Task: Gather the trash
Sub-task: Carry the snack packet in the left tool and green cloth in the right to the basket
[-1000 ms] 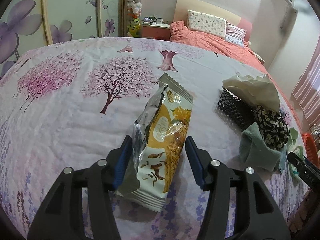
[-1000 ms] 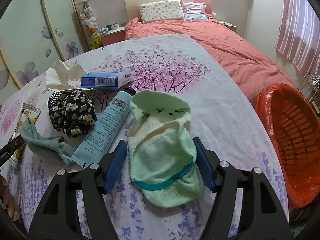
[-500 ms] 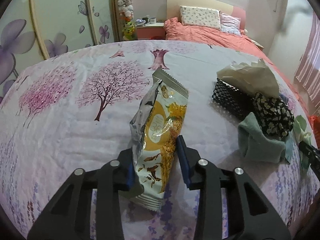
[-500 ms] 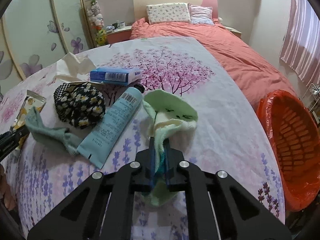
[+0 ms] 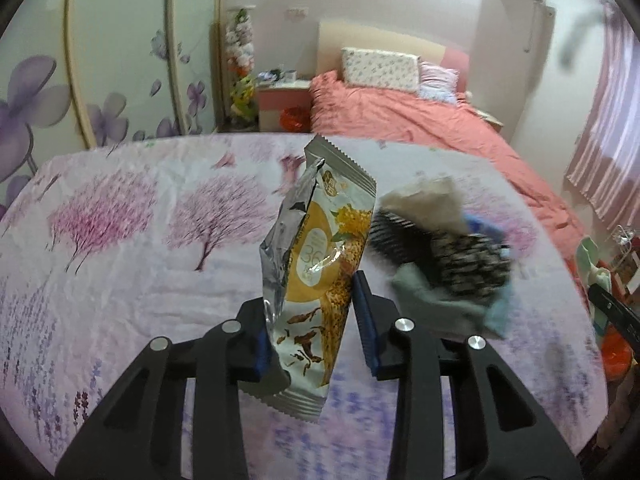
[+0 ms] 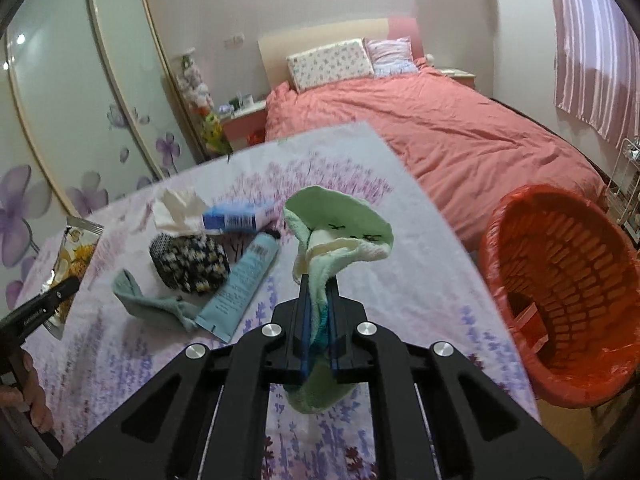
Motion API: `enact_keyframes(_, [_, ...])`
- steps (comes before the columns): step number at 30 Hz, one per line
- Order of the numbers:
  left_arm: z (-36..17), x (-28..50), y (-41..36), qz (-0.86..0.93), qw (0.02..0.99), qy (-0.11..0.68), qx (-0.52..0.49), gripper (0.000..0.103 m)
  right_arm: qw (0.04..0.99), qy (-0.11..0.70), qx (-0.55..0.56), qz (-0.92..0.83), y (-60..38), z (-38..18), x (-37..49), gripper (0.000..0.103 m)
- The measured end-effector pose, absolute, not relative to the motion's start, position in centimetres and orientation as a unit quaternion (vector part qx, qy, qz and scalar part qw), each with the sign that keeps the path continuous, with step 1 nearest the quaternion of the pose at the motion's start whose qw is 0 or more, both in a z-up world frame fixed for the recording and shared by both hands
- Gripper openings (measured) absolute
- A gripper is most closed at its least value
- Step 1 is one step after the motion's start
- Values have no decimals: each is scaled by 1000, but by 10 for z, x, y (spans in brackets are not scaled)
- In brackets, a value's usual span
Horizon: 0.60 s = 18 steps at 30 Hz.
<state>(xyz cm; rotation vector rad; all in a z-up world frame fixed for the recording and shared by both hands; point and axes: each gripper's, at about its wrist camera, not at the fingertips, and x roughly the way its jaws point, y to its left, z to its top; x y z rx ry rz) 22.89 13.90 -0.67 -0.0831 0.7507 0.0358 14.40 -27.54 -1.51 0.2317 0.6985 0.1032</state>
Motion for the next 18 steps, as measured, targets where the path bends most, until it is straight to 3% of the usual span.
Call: enact_keyframes(18, [45,193,-22,-158,935,317,-11,35,958,244,151,-28,-370,25,87,7])
